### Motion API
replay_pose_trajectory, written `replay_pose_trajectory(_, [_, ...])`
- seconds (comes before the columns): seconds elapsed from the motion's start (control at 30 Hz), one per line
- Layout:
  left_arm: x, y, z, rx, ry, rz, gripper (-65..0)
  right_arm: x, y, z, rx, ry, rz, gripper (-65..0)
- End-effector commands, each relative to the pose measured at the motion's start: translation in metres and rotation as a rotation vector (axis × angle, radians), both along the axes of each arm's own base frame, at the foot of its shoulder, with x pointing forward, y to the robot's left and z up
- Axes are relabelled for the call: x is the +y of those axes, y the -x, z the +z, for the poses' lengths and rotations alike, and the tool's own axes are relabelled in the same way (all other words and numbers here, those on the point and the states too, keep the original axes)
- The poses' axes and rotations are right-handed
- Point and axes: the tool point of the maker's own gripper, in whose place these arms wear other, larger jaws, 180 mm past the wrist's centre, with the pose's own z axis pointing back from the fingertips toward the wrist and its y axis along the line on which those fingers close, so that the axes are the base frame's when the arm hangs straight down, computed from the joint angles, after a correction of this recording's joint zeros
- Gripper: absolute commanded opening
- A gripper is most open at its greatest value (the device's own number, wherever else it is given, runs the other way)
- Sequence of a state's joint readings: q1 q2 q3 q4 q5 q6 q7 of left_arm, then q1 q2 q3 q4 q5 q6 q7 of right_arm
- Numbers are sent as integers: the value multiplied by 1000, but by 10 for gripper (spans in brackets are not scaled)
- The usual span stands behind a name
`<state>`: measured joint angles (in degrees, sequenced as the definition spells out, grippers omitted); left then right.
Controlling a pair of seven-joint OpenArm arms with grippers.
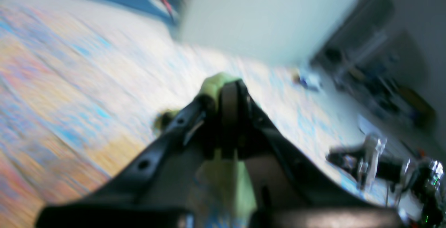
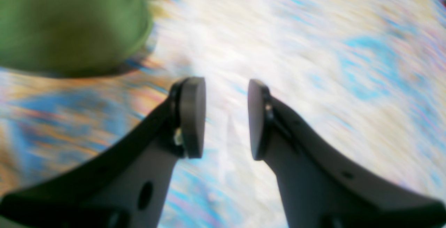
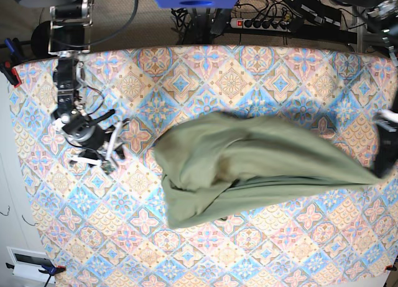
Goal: Layout the t-shirt on the table in an organized manner, then fold the t-shirt properly
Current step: 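Lift and shake the t-shirt with the left gripper, then lay it down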
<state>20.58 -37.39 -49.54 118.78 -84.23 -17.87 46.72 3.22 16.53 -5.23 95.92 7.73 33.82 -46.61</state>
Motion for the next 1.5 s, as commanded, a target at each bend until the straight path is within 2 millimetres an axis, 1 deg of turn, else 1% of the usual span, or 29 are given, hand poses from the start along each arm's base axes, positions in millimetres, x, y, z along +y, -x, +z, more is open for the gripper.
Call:
replay_pose_trajectory(0.0, [8, 6, 29, -70, -62, 22, -650, 14, -7, 17, -55, -29, 38, -453])
replay_pose_trajectory(0.07, [27, 16, 61, -130, -156, 83, -650, 36, -1, 12, -42, -42, 94, -453])
replay_pose_trajectory(0.13, [38, 24, 91, -192, -228, 125, -650, 51, 4, 7, -30, -41, 138, -453])
replay_pose_trajectory(0.2, [39, 28, 119, -248, -302, 138, -650, 59, 7, 5, -22, -40, 162, -453])
replay_pose_trajectory(0.27, [36, 30, 147, -311, -359, 138, -650, 61, 8, 4, -20, -42, 169, -453])
replay_pose_trajectory(0.3, [35, 28, 157, -337, -369, 133, -650, 61, 9, 3, -18, -42, 166, -453])
replay_pose_trajectory(0.33, [32, 24, 162, -349, -368, 119, -650, 60, 12, 0, -9, -43, 164, -453])
replay_pose_trajectory(0.37, [29, 20, 166, -361, -364, 103, -650, 60, 13, -2, -3, -43, 163, -454])
replay_pose_trajectory(0.43, [17, 9, 168, -376, -347, 52, -650, 54, 11, 4, -20, -45, 145, -454])
replay_pose_trajectory(0.47, [9, 3, 166, -379, -333, 21, -650, 51, 9, 8, -31, -46, 136, -454])
replay_pose_trajectory(0.53, [-17, -16, 152, -359, -292, -78, -650, 43, 13, 10, -39, -48, 112, -454])
replay_pose_trajectory(0.57, [-28, -24, 140, -344, -244, -123, -650, 38, 12, 13, -48, -49, 95, -454])
replay_pose_trajectory(0.63, [-48, -43, 118, -313, -212, -167, -650, 27, 11, 18, -63, -48, 64, -454])
replay_pose_trajectory(0.73, [-83, -75, 69, -227, -195, -213, -650, 5, 18, 17, -61, -40, 7, -454])
replay_pose_trajectory(0.77, [-96, -87, 47, -187, -178, -220, -650, -4, 21, 15, -58, -38, -19, -454])
replay_pose_trajectory(0.8, [-106, -99, 29, -154, -157, -220, -650, -12, 24, 16, -59, -36, -42, -454])
replay_pose_trajectory(0.83, [-120, -111, 13, -122, -122, -236, -650, -20, 26, 16, -61, -33, -65, -454])
replay_pose_trajectory(0.9, [-150, -136, -16, -56, -58, -268, -650, -36, 27, 19, -70, -27, -109, -454])
replay_pose_trajectory(0.93, [-168, -149, -29, -23, -20, -287, -650, -43, 29, 20, -72, -24, -130, -454])
replay_pose_trajectory(0.97, [-183, -158, -39, 2, 7, -301, -650, -48, 30, 20, -71, -22, -144, -454])
replay_pose_trajectory(1.0, [-197, -168, -46, 20, 28, -308, -650, -54, 32, 19, -69, -20, -159, -454])
replay_pose_trajectory(1.07, [-230, -190, -49, 36, 78, -321, -650, -64, 35, 20, -71, -14, -186, -454])
replay_pose_trajectory(1.13, [-267, -217, -43, 26, 134, -314, -650, -76, 35, 24, -84, -9, -220, -454])
replay_pose_trajectory(1.17, [-288, -229, -35, 12, 157, -319, -650, -80, 35, 28, -93, -6, -230, -454])
replay_pose_trajectory(1.27, [-330, -254, -26, -2, 190, -318, -650, -85, 34, 35, -116, -1, -244, -454])
replay_pose_trajectory(1.33, [-332, -277, -27, -22, 177, -271, -650, -87, 34, 41, -130, 6, -247, -454])
replay_pose_trajectory(1.37, [-338, -285, -31, -25, 169, -262, -650, -85, 34, 43, -134, 8, -243, -454])
replay_pose_trajectory(1.43, [-357, -293, -45, -13, 152, -278, -650, -83, 42, 38, -116, 13, -235, -453])
replay_pose_trajectory(1.47, [-366, -294, -55, 10, 132, -287, -641, -81, 46, 34, -103, 14, -231, -453])
